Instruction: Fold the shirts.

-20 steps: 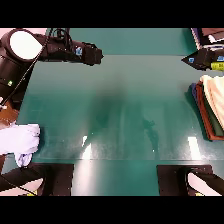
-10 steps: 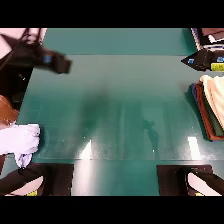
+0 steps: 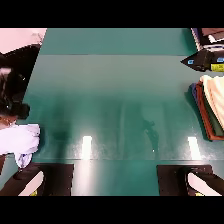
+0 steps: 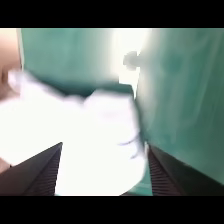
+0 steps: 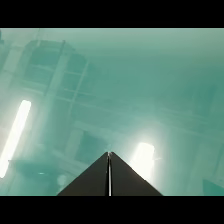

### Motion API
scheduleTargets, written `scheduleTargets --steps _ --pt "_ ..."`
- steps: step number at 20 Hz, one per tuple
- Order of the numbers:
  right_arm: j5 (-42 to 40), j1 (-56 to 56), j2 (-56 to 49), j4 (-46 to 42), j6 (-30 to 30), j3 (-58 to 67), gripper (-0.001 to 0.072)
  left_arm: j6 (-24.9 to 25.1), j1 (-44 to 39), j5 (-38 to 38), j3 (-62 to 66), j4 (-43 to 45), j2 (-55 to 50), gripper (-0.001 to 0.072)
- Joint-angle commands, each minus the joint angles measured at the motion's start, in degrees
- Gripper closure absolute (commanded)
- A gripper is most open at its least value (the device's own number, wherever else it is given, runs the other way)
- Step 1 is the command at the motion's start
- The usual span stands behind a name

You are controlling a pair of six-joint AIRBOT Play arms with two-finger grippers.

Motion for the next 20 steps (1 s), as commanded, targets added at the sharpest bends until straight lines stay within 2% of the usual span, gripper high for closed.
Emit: scheduleTargets --steps 1,4,7,8,10,11,15,18,20 --pt "0.0 0.1 0.0 0.0 0.0 0.0 0.0697 -1.1 7.0 4.3 -11.6 1.8 1.1 0.0104" --pt "0.0 0.1 0.0 0.0 0.0 0.0 0.0697 -3.1 9.4 8.1 -17.3 1.7 1.1 0.0104" --pt "-0.4 0.1 0.0 0.0 0.0 0.0 0.0697 -4.6 9.4 8.3 -18.4 1.3 1.1 0.0106" --pt "-0.4 0.1 0.0 0.0 0.0 0.0 0.0697 -5.4 9.4 8.3 -18.3 1.3 1.1 0.0150" --pt "-0.4 0.1 0.0 0.0 0.0 0.0 0.0697 -5.8 9.4 8.4 -18.3 1.3 1.1 0.0614" --pt "-0.4 0.1 0.0 0.0 0.0 0.0 0.0697 -5.8 9.4 8.4 -18.3 1.3 1.1 0.0682" --pt "-1.4 0.1 0.3 0.7 0.0 0.2 0.0697 -6.0 9.4 7.6 -13.5 0.6 1.2 0.0683" --pt "-1.9 0.1 0.5 1.5 0.0 4.5 0.0697 -3.8 8.6 4.0 3.7 -6.0 1.2 0.0684" --pt "-2.0 0.1 0.5 1.5 0.0 9.3 0.0697 -2.6 4.9 2.2 17.2 -9.2 1.2 0.0684"
